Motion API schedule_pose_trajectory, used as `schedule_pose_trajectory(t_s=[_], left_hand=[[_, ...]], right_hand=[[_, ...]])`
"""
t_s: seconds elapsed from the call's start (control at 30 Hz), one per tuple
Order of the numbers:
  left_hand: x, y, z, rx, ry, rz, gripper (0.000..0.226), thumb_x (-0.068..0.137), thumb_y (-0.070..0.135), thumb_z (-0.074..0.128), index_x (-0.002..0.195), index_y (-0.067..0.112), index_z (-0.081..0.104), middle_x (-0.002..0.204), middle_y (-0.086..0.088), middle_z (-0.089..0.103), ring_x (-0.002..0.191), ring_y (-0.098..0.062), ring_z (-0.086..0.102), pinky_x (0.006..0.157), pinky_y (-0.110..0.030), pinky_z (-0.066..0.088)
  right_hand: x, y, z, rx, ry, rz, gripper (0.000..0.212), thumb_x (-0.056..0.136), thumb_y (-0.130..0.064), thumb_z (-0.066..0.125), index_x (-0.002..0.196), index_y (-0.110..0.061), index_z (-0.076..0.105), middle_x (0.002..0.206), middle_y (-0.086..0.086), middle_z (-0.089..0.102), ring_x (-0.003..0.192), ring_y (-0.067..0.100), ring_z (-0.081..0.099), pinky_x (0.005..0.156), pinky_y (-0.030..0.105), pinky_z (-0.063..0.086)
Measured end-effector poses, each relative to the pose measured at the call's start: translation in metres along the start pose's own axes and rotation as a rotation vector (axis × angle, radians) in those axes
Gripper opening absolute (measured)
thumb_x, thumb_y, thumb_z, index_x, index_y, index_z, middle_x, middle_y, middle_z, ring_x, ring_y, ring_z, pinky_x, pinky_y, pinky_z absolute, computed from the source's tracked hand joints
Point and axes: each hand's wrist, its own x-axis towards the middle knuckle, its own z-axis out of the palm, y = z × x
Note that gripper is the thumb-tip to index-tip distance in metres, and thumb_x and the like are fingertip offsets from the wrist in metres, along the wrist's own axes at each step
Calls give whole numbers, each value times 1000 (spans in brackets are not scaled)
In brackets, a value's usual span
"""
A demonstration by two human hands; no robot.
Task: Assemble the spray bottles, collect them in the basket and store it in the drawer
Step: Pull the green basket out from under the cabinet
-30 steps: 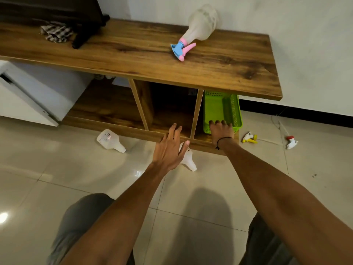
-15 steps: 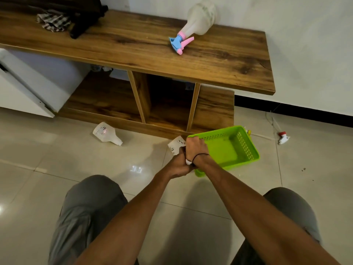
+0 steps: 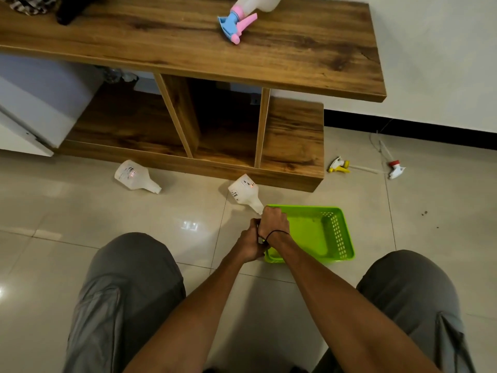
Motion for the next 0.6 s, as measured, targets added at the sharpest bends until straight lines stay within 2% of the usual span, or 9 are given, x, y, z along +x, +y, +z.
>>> schedule_pose_trajectory(t_s=[0.17,0.3,0.43,0.53,0.6], left_hand=[[7,-10,4,60,3,38,72,92,15,74,152,15,35,129,-17,68,112,-36,68,92,-45,57],[15,-17,-6,90,-13,29,74,91,18,77,153,20,36,116,-12,71,103,-32,72,92,-44,59],[20,-24,-26,152,31,-4,64,88,30,74,145,29,45,101,0,71,100,-27,71,92,-44,59],[22,-18,-42,231,70,-19,54,93,32,69,143,28,48,104,1,69,105,-26,69,95,-43,57],[25,-13,-51,258,109,-15,51,94,34,68,141,28,50,101,3,67,107,-26,68,97,-43,56]], right_hand=[[6,6,11,35,-27,49,34,93,-21,62,125,-6,62,127,19,62,121,42,61,94,47,54],[12,11,15,37,-50,82,41,92,-34,64,125,-9,61,129,18,61,123,41,60,93,45,54],[15,15,13,-80,50,35,49,92,-53,58,119,-13,64,121,15,67,114,40,65,86,42,54],[24,11,6,-56,131,-25,43,92,-49,59,114,-12,63,115,16,69,109,41,67,82,41,54],[34,5,5,-49,179,-96,43,91,-45,63,116,-10,60,112,15,68,113,39,63,86,42,53]])
